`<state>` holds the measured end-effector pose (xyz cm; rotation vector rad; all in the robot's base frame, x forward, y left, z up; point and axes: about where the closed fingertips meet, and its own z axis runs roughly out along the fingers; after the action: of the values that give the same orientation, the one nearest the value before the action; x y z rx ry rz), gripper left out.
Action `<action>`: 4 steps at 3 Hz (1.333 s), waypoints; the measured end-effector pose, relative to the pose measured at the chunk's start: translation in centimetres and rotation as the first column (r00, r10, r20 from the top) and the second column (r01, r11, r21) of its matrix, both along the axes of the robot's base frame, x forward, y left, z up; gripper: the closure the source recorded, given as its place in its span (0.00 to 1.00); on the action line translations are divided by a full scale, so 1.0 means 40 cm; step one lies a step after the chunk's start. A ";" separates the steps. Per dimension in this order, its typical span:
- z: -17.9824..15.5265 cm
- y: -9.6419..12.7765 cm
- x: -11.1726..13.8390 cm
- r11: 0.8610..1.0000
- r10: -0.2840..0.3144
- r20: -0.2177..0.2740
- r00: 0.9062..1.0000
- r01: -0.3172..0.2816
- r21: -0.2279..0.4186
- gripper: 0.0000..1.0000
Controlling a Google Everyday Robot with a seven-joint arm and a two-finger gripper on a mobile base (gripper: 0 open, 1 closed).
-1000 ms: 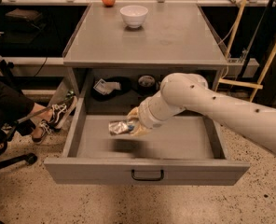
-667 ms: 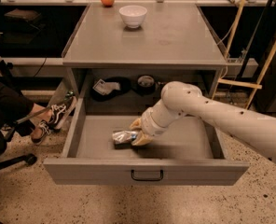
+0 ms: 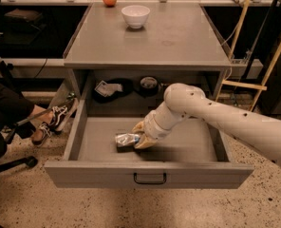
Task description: Place redbull can into top drawer
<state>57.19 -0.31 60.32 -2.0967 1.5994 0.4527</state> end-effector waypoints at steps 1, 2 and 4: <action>0.000 0.000 0.000 1.000 0.000 0.000 1.000 0.000 0.000 0.35; 0.000 0.000 0.000 1.000 0.000 0.000 1.000 0.000 0.000 0.12; 0.000 0.000 0.000 1.000 0.000 0.000 1.000 0.000 0.000 0.00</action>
Offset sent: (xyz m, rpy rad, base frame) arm 0.0000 0.0000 0.0000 0.0000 0.0000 0.0000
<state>57.19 -0.31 60.31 -2.0966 1.5994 0.4529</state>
